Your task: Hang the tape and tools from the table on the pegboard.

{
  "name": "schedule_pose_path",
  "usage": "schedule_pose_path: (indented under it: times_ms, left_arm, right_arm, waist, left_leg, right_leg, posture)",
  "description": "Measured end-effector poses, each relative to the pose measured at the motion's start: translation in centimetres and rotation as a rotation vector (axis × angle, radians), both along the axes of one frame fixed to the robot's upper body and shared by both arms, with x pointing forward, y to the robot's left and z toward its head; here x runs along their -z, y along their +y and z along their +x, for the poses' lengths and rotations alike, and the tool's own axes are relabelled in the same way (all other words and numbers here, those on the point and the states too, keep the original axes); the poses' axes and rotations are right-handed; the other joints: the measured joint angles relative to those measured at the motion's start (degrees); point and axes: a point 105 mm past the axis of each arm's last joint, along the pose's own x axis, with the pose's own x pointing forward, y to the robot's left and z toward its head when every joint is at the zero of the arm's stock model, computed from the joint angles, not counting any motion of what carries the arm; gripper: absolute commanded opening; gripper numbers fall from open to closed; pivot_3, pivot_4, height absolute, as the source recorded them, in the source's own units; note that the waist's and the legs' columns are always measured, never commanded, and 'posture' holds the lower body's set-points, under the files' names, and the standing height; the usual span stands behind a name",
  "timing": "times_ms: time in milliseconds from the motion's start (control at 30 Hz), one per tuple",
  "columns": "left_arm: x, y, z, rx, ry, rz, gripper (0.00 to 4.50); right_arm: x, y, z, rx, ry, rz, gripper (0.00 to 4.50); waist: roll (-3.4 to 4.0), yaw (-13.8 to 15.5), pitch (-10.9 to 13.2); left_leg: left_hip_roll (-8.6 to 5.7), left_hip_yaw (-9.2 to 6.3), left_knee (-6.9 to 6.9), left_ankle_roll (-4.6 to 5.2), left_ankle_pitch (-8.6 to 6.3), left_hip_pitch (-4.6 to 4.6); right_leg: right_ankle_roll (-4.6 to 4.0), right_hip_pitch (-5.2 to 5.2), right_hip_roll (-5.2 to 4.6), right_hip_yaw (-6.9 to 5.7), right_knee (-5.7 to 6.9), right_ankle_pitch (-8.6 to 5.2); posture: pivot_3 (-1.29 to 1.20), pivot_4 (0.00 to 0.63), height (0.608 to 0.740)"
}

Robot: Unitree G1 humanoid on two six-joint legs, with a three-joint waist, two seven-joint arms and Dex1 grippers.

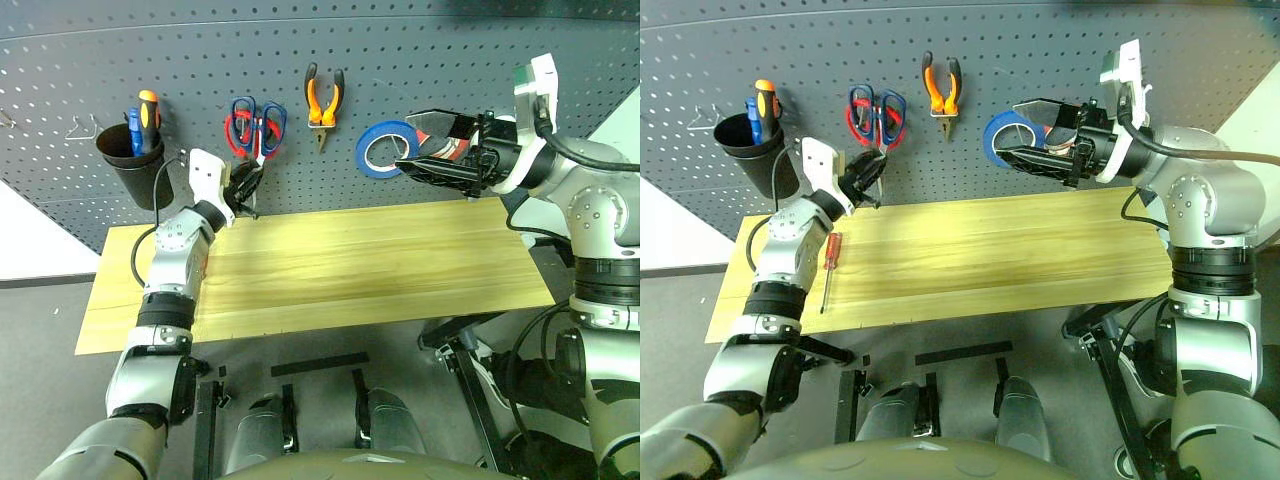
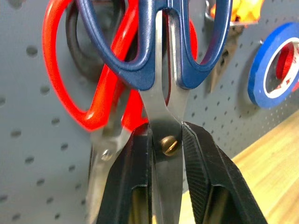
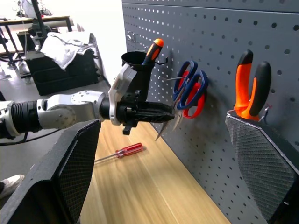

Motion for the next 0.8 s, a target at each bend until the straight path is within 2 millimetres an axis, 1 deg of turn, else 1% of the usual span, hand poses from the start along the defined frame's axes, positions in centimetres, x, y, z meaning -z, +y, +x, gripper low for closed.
schedule_pose_path:
  times_ms: [67, 133, 233, 267, 400, 567, 633, 700, 800]
  left_arm:
    - [0.4, 0.5, 0.2, -0.023, 0.019, -0.013, 2.55]
    - [0.2, 0.8, 0.1, -0.035, 0.017, -0.021, 3.19]
    - [-0.2, 1.1, -0.6, -0.038, -0.003, -0.029, 4.25]
    - [-0.1, 1.2, -1.0, -0.041, -0.004, -0.029, 4.47]
    - [0.6, 2.1, -3.0, -0.059, 0.005, -0.027, 4.47]
    - [1.7, 3.3, -6.1, -0.1, 0.081, -0.037, 4.47]
    - [2.7, 4.3, -6.7, -0.147, 0.156, -0.012, 4.47]
    - [3.6, 5.4, -6.8, -0.206, 0.241, -0.003, 4.47]
    - [5.5, 7.0, -7.0, -0.29, 0.416, 0.029, 4.47]
  right_arm:
    - [0.0, 0.0, 0.0, 0.0, -0.002, 0.0, 4.5]
    - [0.0, 0.0, 0.0, 0.0, -0.002, 0.0, 4.5]
    - [0.1, 0.0, -0.1, -0.001, 0.0, -0.001, 4.5]
    - [0.3, 0.0, -0.1, 0.0, 0.005, -0.002, 4.5]
    - [0.7, -0.1, -0.2, 0.001, 0.013, -0.006, 4.5]
    - [1.8, 0.4, -0.5, -0.02, 0.068, -0.017, 4.5]
    - [2.8, 1.4, -0.8, -0.054, 0.102, -0.03, 4.5]
    - [4.1, 2.5, -1.0, -0.09, 0.142, -0.042, 4.5]
    - [5.7, 4.0, -0.7, -0.097, 0.193, -0.096, 4.5]
  waist:
    - [0.01, -0.07, -0.04]
    - [0.01, -0.06, -0.06]
    - [0.0, -0.01, -0.09]
    - [0.01, 0.02, -0.1]
    - [0.01, 0.08, -0.11]
    - [0.01, 0.32, -0.11]
    - [0.01, 0.46, -0.11]
    - [0.02, 0.57, -0.09]
    - [0.02, 0.78, -0.08]
  left_leg:
    - [0.0, 0.0, 0.0, 0.0, 0.0, 0.01]
    - [0.0, 0.0, 0.0, 0.0, 0.0, 0.01]
    - [0.0, -0.01, 0.0, 0.0, 0.0, 0.01]
    - [0.0, -0.01, 0.0, 0.0, 0.0, 0.01]
    - [0.02, 0.0, 0.01, 0.0, 0.0, 0.04]
    - [0.04, -0.01, 0.01, 0.0, 0.0, 0.15]
    - [0.05, -0.02, -0.01, 0.0, 0.0, 0.33]
    - [0.06, -0.03, -0.02, 0.0, -0.01, 0.59]
    - [0.05, -0.15, -0.03, 0.01, -0.02, 0.8]
  right_leg:
    - [0.0, 0.0, 0.0, 0.0, 0.01, 0.0]
    - [0.0, 0.0, 0.0, 0.0, 0.01, 0.0]
    - [0.0, 0.0, -0.01, 0.02, 0.01, 0.0]
    - [0.0, 0.0, -0.01, 0.02, 0.02, 0.0]
    - [0.0, 0.0, -0.01, 0.05, 0.04, 0.0]
    - [0.0, 0.11, 0.0, 0.09, 0.05, 0.0]
    - [0.0, 0.25, 0.01, 0.11, 0.06, 0.0]
    - [0.0, 0.53, 0.01, 0.13, 0.04, -0.01]
    - [0.0, 0.74, 0.0, 0.2, 0.02, -0.01]
  posture:
    - [-0.09, 0.097, 0.74]
    - [-0.08, 0.099, 0.74]
    - [-0.07, 0.103, 0.74]
    - [-0.07, 0.104, 0.74]
    - [-0.06, 0.116, 0.74]
    - [-0.02, 0.134, 0.74]
    - [0.0, 0.143, 0.74]
    - [0.01, 0.15, 0.74]
    - [0.05, 0.171, 0.74]
